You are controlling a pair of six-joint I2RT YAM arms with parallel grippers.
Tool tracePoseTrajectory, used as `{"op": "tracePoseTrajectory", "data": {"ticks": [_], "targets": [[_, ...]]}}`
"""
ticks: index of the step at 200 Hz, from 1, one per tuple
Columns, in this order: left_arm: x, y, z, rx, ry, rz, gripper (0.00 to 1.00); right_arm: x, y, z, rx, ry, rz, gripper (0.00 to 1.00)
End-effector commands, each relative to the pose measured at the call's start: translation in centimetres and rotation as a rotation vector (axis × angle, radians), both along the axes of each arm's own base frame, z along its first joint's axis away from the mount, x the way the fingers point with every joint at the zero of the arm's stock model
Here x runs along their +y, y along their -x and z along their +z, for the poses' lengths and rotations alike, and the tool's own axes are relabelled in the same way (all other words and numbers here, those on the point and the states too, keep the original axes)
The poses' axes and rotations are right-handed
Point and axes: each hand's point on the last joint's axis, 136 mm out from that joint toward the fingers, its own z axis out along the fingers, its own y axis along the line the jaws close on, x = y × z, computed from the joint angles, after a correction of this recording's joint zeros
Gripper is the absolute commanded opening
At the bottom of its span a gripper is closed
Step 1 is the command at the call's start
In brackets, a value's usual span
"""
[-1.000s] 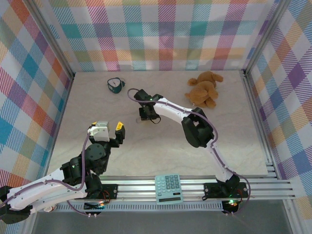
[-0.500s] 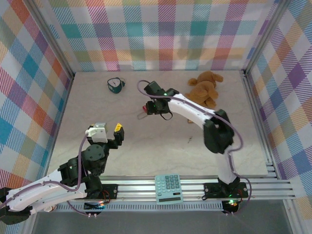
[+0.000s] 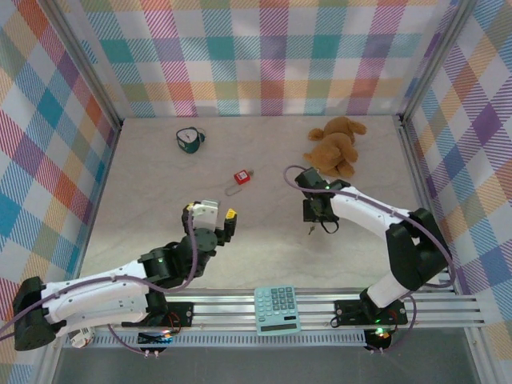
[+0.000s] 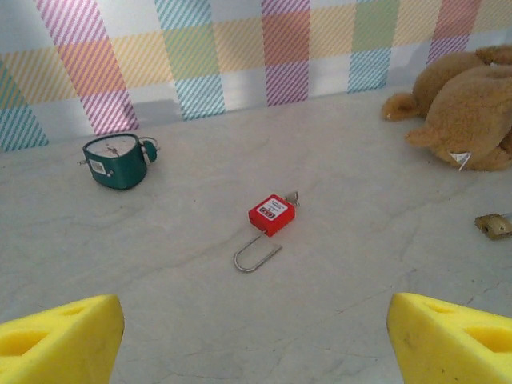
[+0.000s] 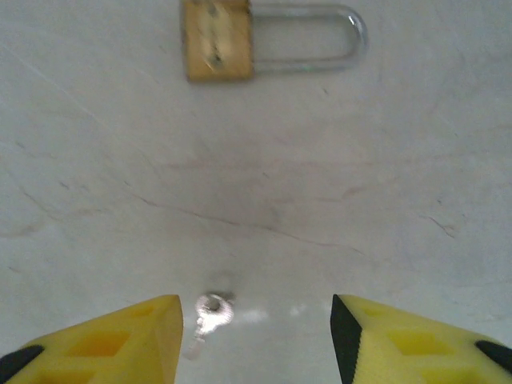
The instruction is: Unlock with the key
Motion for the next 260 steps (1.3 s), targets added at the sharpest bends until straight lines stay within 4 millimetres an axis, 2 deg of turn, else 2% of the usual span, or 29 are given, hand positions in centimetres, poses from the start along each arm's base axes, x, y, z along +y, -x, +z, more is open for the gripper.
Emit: {"op": "tracePoseTrajectory", "data": {"ticks": [1,29,56,93,128,160,189,206,219,241,260], "targets": [[-1.1,-1.3,2.9,-0.051,0.115,0.018,0.85,0.4,0.0,0.5,-0.032,-0.099,0.028,0.48],[-2.6,-2.0,2.3,-0.012,0.061,-0.002,0.86,2.7,0.6,0.0,-0.018,-0.222,0.164,0.39],[-4.2,-2.1,2.1,0.026,0.045,-0.056,0.87,3.8,0.3,-0.8,0.005,-0.298,0.213,0.33],[-6.8,-1.6,2.0,0.064,0.078,-0.181,0.87,3.0,-0.3,-1.4,0.023,-0.274,0.186,0.31],[-7.3,-1.8,1.8,0.08,0.054,-0.189,0.86,2.8,0.3,-2.6,0.078,-0.28,0.184,0.31],[-7.7,-1.9,1.5,0.095,0.034,-0.194,0.86,2.5,0.4,-2.9,0.076,-0.277,0.169,0.32],[-7.7,-2.0,1.8,0.09,0.037,-0.189,0.86,2.2,-0.9,-1.3,0.016,-0.27,0.148,0.36],[-7.8,-2.0,1.8,0.09,0.037,-0.193,0.86,2.3,-1.1,-1.1,0.024,-0.259,0.152,0.36],[-7.7,-2.0,1.8,0.091,0.034,-0.187,0.86,1.6,-1.7,-0.8,0.003,-0.229,0.121,0.36],[-7.6,-2.0,1.6,0.093,0.035,-0.181,0.86,-0.4,-4.2,0.7,-0.089,-0.141,0.016,0.49],[-7.7,-2.0,1.7,0.092,0.037,-0.186,0.86,-0.4,-6.7,1.3,-0.112,-0.101,0.0,0.53]]}}
